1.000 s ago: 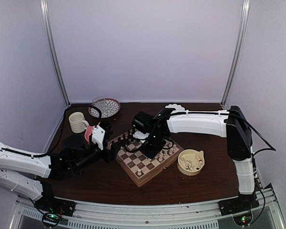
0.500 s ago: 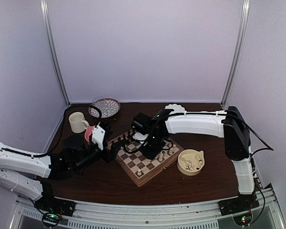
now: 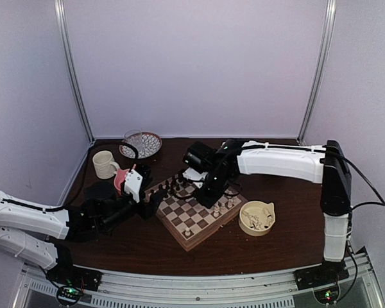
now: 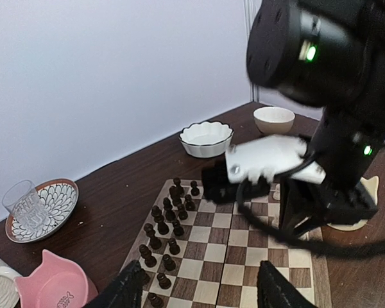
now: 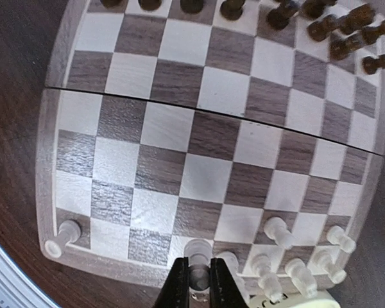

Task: Set up the chess pieces on the board
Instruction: Pick up the pawn from d2, then place the knight at g2.

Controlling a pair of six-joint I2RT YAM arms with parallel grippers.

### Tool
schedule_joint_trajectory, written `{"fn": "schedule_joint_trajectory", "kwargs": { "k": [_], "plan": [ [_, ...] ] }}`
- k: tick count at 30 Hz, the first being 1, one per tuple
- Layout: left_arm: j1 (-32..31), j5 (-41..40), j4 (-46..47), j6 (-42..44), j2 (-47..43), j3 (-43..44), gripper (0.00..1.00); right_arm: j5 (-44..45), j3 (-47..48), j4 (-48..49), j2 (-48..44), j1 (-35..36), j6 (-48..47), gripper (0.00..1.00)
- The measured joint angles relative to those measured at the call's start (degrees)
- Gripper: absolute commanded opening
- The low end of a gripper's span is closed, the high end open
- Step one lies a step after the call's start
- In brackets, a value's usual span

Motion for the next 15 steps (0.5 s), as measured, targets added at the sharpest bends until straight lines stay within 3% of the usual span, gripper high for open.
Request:
{"fn": "schedule_joint_trajectory", "kwargs": {
  "k": [7,15],
  "plan": [
    [0.0,0.2,-1.0,0.2,0.2,0.0,0.61,3.0,-4.8,3.3,-13.5,-2.1,0.0,0.02],
    [0.0,0.5,-1.1,0.3,0.4,0.0,0.61,4.2,-9.1,5.5,-13.9,-7.8,0.0,0.02]
  ]
}}
